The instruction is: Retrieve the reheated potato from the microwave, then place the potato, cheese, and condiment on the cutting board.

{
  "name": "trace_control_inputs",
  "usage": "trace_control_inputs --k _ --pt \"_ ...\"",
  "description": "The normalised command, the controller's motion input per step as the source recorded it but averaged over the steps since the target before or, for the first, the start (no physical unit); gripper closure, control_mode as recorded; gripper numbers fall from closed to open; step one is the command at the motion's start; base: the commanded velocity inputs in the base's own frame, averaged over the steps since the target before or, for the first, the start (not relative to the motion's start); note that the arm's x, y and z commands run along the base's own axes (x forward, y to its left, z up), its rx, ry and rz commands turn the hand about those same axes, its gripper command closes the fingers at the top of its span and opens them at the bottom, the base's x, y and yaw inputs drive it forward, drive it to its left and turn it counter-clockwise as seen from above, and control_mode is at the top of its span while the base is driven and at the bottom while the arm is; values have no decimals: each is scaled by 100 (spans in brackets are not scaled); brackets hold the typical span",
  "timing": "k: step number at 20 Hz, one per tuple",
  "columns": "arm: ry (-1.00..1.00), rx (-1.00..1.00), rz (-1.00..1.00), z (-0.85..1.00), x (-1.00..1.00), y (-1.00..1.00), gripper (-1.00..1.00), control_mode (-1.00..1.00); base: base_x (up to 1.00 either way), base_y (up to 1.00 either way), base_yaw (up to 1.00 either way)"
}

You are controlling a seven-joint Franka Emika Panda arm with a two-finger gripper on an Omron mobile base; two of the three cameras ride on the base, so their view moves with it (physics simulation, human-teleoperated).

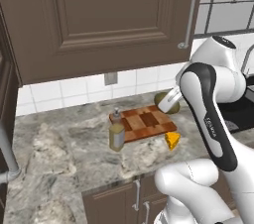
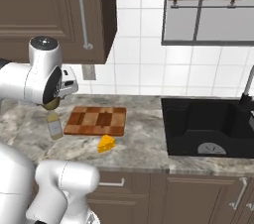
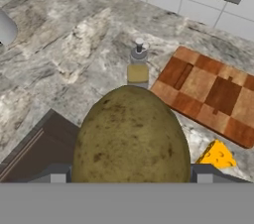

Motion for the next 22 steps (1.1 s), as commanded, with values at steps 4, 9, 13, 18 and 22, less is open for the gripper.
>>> trace_control_inputs --k 4,9,13,18,22 --pt "0 0 0 0 0 0 100 100 11 -8 17" --pt "0 0 0 0 0 0 100 100 0 0 0" --pt "0 0 0 0 0 0 100 100 0 0 0" --pt "0 0 0 0 0 0 100 100 0 0 0" --pt "0 0 0 0 0 0 100 -100 0 0 0"
